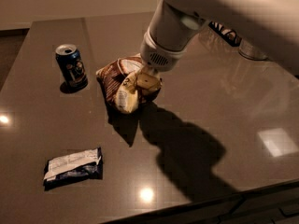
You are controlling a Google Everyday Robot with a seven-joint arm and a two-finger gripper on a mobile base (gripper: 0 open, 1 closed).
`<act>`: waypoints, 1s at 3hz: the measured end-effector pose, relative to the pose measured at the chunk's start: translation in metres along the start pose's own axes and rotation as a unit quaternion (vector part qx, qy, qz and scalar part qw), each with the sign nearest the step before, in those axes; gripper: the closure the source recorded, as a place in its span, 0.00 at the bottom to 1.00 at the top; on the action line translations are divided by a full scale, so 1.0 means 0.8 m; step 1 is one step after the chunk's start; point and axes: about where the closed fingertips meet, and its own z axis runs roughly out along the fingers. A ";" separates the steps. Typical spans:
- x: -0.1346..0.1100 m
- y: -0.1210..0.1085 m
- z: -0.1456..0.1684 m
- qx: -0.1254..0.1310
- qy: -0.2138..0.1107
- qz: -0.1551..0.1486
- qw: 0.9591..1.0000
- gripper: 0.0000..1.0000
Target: Move brown chip bag near pepsi can
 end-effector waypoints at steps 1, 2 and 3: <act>-0.019 -0.003 0.009 -0.005 0.000 -0.007 1.000 1.00; -0.037 -0.007 0.016 -0.007 0.003 -0.014 1.000 0.84; -0.050 -0.015 0.024 -0.009 0.007 -0.021 1.000 0.61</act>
Offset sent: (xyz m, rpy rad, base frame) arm 0.0253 0.0457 0.0008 -0.0186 0.0055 0.0430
